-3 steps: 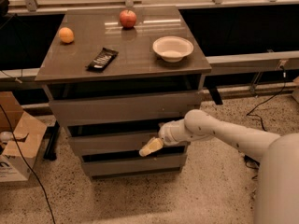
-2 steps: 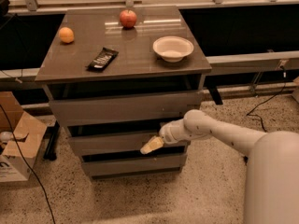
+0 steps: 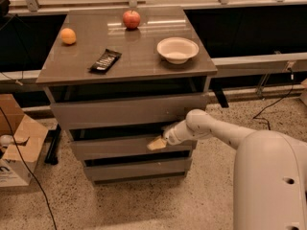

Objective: Open middle drawer

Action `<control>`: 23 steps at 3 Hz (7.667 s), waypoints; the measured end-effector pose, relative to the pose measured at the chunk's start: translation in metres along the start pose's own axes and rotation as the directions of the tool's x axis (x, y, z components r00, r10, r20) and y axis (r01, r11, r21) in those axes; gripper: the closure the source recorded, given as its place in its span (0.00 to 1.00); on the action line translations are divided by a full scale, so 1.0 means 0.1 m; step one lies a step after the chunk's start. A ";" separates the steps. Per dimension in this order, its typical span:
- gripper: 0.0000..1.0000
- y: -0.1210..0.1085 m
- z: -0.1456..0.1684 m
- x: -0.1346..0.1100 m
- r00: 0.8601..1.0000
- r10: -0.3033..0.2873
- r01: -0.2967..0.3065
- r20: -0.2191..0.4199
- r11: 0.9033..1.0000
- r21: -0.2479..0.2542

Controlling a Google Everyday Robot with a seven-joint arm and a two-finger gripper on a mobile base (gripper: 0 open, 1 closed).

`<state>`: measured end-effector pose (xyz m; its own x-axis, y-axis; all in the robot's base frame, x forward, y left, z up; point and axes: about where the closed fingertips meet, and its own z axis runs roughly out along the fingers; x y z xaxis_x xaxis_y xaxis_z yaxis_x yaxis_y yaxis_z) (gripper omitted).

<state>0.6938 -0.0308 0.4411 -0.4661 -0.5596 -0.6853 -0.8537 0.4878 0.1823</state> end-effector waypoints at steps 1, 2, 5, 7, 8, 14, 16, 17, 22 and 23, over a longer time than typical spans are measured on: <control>0.64 0.00 -0.02 -0.03 1.000 0.000 0.000 0.000 1.000 0.000; 0.87 0.00 -0.04 -0.05 1.000 0.000 0.000 0.000 1.000 0.000; 0.33 0.01 -0.03 -0.02 1.000 -0.003 0.003 -0.017 1.000 -0.004; 0.00 0.05 0.00 0.01 0.998 -0.011 0.010 -0.065 1.000 -0.015; 0.00 0.07 0.09 0.18 0.991 -0.012 0.006 -0.134 0.999 -0.041; 0.04 0.22 -0.04 0.18 0.971 -0.047 0.032 -0.234 0.997 -0.070; 0.00 0.38 0.01 0.36 0.922 -0.106 0.060 -0.373 0.989 -0.133; 0.17 0.65 0.02 0.67 0.827 -0.171 0.055 -0.535 0.973 -0.226; 0.13 1.30 -0.13 0.89 0.811 -0.112 -0.023 -0.574 0.975 -0.222; 0.00 1.70 -0.21 1.02 0.847 0.018 -0.119 -0.531 0.980 -0.157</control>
Offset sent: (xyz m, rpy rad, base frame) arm -0.1522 0.0125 -0.0275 -0.1993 0.2780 0.2967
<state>0.4964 -0.0194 0.4169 -0.5334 -0.8211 -0.2031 -0.8181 0.4397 0.3707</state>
